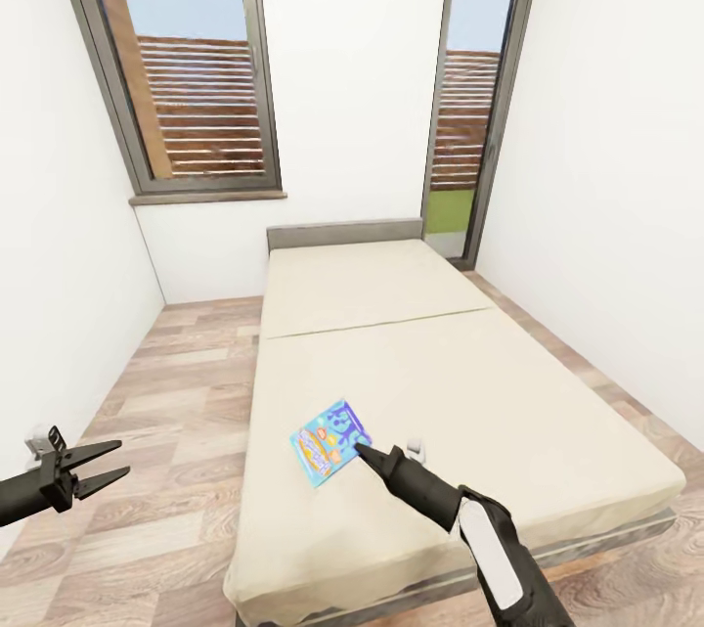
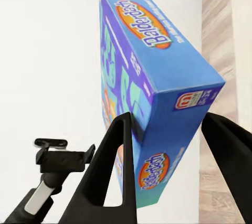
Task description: Put all the toys in the child's room - the three board games (two on the bed and one on the table), the two jigsaw puzzles on the table, and the tennis ball on the table - inside the toy box on the table in the child's room.
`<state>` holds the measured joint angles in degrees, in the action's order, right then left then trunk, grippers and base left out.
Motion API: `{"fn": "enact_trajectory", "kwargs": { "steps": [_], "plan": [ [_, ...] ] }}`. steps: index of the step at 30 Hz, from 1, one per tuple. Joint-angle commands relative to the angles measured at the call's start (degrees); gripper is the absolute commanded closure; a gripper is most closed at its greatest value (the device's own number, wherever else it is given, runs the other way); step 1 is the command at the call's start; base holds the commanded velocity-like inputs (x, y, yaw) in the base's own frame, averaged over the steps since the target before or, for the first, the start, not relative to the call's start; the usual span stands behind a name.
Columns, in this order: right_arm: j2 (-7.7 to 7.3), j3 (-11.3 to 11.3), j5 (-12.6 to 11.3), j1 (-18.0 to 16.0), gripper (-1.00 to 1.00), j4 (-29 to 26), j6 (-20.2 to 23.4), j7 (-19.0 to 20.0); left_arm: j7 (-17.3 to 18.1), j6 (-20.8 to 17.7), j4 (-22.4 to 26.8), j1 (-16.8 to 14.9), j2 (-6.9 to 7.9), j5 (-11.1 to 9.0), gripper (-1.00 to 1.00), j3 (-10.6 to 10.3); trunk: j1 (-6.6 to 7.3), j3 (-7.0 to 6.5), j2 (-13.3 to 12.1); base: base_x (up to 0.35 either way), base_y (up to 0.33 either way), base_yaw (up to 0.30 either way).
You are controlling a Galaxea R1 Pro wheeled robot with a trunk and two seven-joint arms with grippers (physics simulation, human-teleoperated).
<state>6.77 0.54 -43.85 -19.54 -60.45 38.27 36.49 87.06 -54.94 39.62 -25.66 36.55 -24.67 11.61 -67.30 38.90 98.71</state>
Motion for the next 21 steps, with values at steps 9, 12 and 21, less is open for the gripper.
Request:
{"fn": "enact_trajectory", "kwargs": {
  "steps": [9,12,21],
  "plan": [
    [-0.63,-0.5,0.1,0.9,1.0,-8.5,2.8,-0.1,-0.3,-0.7,0.1,0.0,-0.32,0.1,-1.0,0.0,1.99,-1.56,-3.6,0.0,0.0,0.0],
    [-0.62,-0.6,0.0,0.9,1.0,-8.2,2.8,-0.1,-0.2,-0.7,0.1,0.0,-0.91,0.1,-1.0,0.1,2.65,-2.1,-4.8,0.0,0.0,0.0],
    [-0.8,-1.0,-0.4,0.9,1.0,-7.5,2.7,-0.3,-0.1,-2.9,6.4,-0.3,-1.5,0.0,-1.0,-0.6,4.62,-3.71,-8.4,0.0,0.0,0.0]
  ]
}}
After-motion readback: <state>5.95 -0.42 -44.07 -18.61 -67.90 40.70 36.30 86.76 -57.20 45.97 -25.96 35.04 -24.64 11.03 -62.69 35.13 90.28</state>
